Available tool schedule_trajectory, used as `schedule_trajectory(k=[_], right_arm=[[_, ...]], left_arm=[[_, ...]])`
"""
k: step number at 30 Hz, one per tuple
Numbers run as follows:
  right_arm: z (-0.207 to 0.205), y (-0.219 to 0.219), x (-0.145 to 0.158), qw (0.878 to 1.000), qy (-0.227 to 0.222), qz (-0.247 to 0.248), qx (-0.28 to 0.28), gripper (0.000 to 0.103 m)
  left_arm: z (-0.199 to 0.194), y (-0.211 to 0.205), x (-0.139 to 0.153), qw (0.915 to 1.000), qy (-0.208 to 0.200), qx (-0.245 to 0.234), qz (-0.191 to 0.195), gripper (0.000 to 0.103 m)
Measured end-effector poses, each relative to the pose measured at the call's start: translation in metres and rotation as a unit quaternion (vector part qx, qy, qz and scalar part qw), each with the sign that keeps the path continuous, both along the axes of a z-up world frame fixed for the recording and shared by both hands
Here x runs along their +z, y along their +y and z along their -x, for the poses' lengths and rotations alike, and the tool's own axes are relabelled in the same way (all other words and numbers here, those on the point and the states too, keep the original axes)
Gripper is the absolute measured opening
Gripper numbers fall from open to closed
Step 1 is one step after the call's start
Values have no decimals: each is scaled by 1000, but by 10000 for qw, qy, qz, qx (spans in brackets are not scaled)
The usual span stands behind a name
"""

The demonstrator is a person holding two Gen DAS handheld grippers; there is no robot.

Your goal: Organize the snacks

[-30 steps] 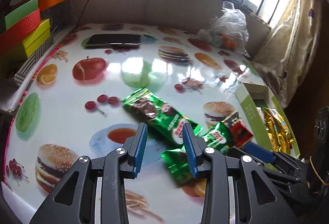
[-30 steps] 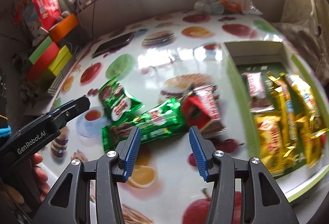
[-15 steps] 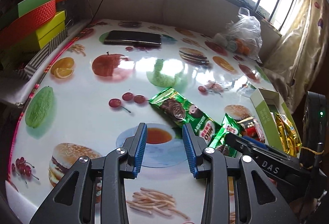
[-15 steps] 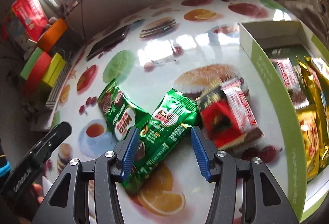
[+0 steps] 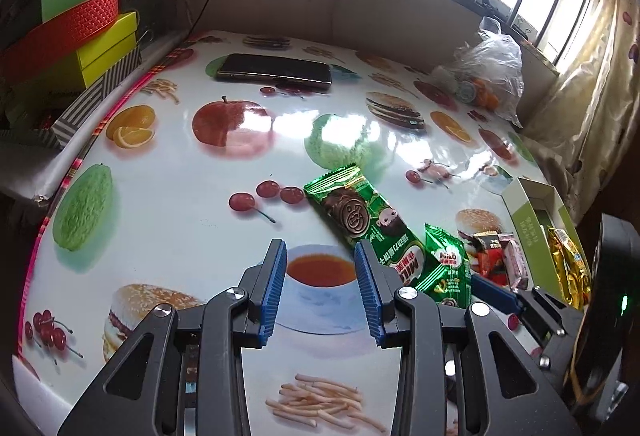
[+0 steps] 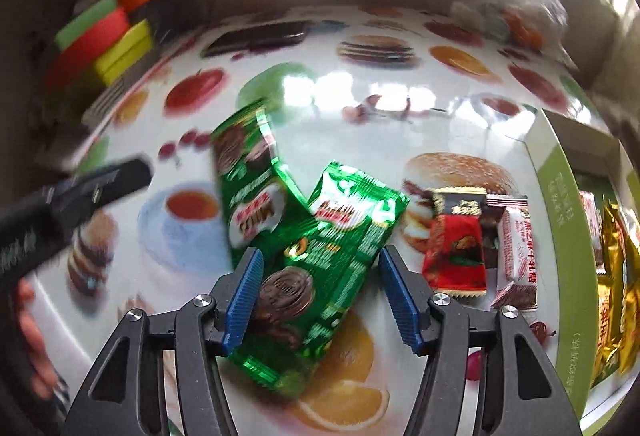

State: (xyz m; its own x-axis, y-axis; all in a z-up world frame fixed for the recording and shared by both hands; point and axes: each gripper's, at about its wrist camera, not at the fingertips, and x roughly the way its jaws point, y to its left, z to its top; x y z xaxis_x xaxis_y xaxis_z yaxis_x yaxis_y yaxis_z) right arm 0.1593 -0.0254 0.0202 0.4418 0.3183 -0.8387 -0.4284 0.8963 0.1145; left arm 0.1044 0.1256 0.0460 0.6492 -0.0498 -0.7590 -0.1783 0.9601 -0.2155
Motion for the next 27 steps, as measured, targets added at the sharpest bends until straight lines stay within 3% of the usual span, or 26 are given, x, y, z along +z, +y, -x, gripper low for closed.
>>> schedule_trajectory(k=[3, 10, 15, 25, 27], right_arm=[[1, -2, -2, 9993, -56, 371, -57, 66], [-5, -17, -2, 9987, -10, 366, -347, 66], [-3, -22, 0, 9983, -93, 374, -436, 44], [0, -29, 0, 9989, -140, 250, -381, 42], [0, -30, 0, 9990, -139, 226, -370, 42]], left_arm=[[-2, -1, -1, 10000, 36, -17, 0, 37], [-10, -9, -7, 9997, 181, -140, 74, 37], [-21, -12, -8, 9996, 222, -134, 79, 37], [-47, -25, -16, 9990, 418, -119, 53, 37], [-55, -32, -18, 9986, 486, -181, -112, 37]])
